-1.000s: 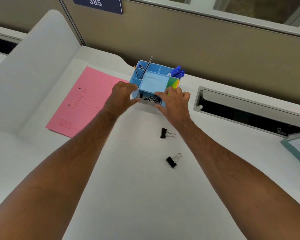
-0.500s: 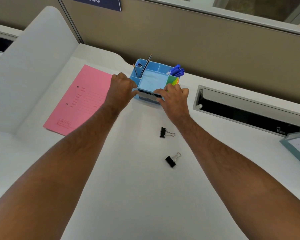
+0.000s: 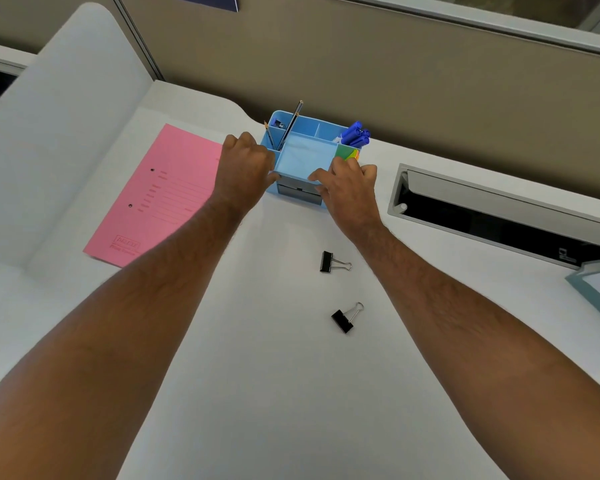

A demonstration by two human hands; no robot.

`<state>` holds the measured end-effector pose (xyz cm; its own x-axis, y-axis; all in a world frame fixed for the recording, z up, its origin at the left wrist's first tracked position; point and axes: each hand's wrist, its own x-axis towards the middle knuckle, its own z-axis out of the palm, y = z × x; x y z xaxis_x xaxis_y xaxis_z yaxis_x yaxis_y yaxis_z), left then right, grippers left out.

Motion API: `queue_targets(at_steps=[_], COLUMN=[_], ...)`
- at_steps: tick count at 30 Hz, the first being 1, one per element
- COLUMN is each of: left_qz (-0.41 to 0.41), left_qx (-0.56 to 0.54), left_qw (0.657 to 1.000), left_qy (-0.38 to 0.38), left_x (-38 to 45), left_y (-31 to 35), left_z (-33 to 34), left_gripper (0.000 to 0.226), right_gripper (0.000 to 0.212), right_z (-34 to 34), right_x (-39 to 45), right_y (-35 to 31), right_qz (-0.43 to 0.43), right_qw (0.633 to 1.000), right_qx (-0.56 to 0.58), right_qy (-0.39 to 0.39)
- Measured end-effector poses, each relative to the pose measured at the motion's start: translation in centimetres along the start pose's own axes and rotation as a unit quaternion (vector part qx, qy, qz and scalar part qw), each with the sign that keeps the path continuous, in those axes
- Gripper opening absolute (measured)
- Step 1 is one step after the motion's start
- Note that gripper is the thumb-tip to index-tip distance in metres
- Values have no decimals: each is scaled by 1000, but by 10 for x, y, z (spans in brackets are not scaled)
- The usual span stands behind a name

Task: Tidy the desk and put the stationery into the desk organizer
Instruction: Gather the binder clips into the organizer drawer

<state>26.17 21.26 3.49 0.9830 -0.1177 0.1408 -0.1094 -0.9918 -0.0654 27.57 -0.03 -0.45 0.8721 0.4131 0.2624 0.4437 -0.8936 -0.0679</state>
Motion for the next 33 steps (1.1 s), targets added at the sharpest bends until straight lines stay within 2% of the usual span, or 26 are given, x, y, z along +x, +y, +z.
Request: queue_targets(at_steps=[6, 11, 15, 17, 20, 22, 24, 25, 27, 29, 31, 33], left_qz=[23, 60, 46, 38, 36, 38, 38, 37, 39, 39, 37, 35], left_qx=[-29, -11, -36, -53, -56, -60, -58, -56, -55, -67, -86, -109], left_qw=[998, 995, 993, 992, 991, 991, 991, 991, 991, 990, 987, 984], left_qy=[-44, -80, -103, -107, -114, -114, -112, -112, -114, -122, -132, -138], left_x=[7, 16, 18, 19, 20, 21, 22, 23, 24, 24, 23, 24], left_y=[-1, -5, -5, -6, -8, -9, -9, -9, -9, -10, -11, -11], left_z=[-3, -7, -5, -2, 1, 2, 4, 6, 9, 12, 14, 16], left_gripper=[39, 40, 45, 45, 45, 44, 43, 43, 43, 43, 41, 40], right_gripper=[31, 31, 30, 29, 25, 20, 20, 22, 27, 35, 40, 42], right_z=[2, -1, -3, -3, 1, 12, 21, 23, 27, 29, 32, 35], right_x=[-1, 2, 1, -3, -16, -28, -37, -38, -35, -28, -22, -18], right_y=[-2, -2, -4, -9, -26, -41, -56, -63, -72, -79, -83, -87], right_qz=[5, -13, 1, 12, -1, 34, 146, 216, 343, 430, 471, 484], right_qw=[1000, 1000, 1000, 998, 969, 928, 867, 824, 713, 591, 478, 397], right_qx=[8, 8, 17, 63, 242, 371, 476, 520, 601, 670, 734, 775], right_qy=[-3, -3, -3, 23, 39, 8, -35, -60, -110, -131, -106, -82])
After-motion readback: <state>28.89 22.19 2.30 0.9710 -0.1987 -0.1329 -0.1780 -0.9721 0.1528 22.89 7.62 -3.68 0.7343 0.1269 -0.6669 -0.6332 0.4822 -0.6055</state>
